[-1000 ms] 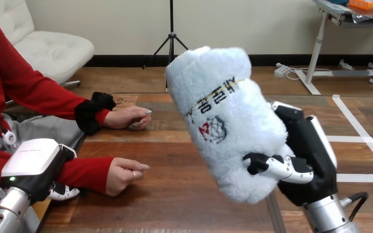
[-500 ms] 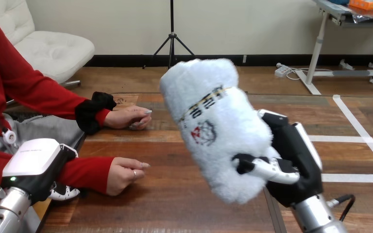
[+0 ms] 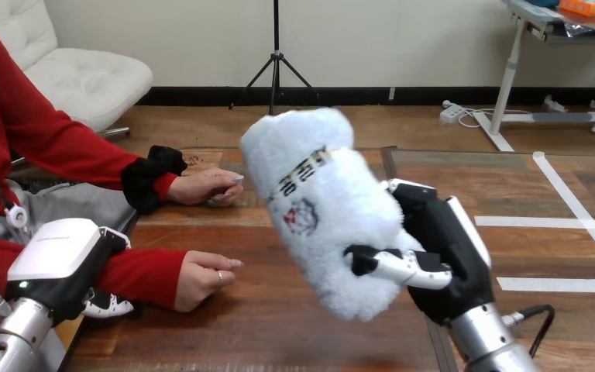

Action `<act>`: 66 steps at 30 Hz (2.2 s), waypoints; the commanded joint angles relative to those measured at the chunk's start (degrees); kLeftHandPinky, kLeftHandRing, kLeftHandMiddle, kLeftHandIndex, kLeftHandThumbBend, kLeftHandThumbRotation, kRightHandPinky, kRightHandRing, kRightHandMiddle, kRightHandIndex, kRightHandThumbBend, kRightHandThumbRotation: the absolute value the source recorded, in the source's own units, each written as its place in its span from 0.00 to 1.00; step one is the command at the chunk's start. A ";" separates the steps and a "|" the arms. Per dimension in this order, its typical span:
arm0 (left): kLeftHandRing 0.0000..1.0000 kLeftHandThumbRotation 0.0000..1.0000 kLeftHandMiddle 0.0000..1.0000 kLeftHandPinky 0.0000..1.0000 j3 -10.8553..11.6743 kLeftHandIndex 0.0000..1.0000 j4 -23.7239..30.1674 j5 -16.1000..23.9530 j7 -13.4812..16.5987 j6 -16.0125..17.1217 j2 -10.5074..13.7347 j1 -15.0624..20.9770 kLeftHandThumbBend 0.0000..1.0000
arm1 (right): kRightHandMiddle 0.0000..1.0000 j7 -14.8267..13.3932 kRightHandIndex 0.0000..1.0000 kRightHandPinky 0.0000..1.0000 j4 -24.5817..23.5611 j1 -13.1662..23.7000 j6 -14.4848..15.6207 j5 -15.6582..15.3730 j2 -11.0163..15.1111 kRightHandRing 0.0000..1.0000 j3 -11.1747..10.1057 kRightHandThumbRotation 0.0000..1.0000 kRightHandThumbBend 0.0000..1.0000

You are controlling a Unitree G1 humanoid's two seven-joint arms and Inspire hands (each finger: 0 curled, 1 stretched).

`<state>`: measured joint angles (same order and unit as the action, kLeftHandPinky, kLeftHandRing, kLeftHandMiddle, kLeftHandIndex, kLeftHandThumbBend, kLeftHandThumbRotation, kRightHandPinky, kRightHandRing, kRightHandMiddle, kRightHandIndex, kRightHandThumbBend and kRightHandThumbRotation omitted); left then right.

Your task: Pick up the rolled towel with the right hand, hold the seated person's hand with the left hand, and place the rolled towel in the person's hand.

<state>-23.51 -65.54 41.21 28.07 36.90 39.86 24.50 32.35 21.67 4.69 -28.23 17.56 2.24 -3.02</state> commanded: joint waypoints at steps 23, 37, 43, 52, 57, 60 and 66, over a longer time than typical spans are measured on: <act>0.34 0.07 0.39 0.31 3.99 0.42 20.44 -3.01 -4.03 2.28 0.24 -0.43 0.76 | 0.07 -3.37 0.05 0.00 12.02 12.20 -3.15 -4.61 -1.38 0.03 0.31 0.00 0.36; 0.35 0.02 0.41 0.32 6.70 0.44 27.66 -4.34 -6.45 4.32 -0.25 -1.91 0.78 | 0.06 -5.83 0.03 0.00 18.03 14.90 -6.18 -8.72 -1.46 0.03 0.66 0.00 0.37; 0.36 0.02 0.41 0.34 7.64 0.44 31.71 -4.45 -8.12 3.43 -0.47 -2.57 0.78 | 0.05 -5.18 0.02 0.00 19.92 15.85 -4.63 -8.10 -1.89 0.02 0.52 0.00 0.37; 0.36 0.04 0.41 0.34 8.92 0.43 36.46 -4.39 -10.38 1.90 -0.86 -3.47 0.79 | 0.03 -4.75 0.01 0.00 22.82 16.98 -5.10 -7.88 -2.37 0.01 0.42 0.00 0.37; 0.36 0.03 0.40 0.33 9.36 0.43 38.04 -4.50 -10.89 1.94 -1.26 -3.68 0.80 | 0.03 -5.29 0.01 0.00 23.90 17.18 -6.05 -8.64 -2.37 0.01 0.66 0.00 0.37; 0.35 0.03 0.40 0.33 9.46 0.42 38.81 -4.24 -11.08 1.85 -1.32 -3.72 0.80 | 0.03 -5.54 0.01 0.00 24.66 17.32 -6.87 -9.11 -2.31 0.01 0.78 0.00 0.37; 0.35 0.02 0.40 0.32 9.79 0.42 40.58 -3.72 -11.83 1.18 -1.51 -3.86 0.80 | 0.03 -5.64 0.01 0.00 26.26 17.65 -8.20 -9.55 -2.34 0.01 0.76 0.00 0.38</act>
<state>-15.46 -43.26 40.77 16.10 33.81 41.76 14.59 27.35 46.45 9.68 -30.07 7.85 2.27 -1.95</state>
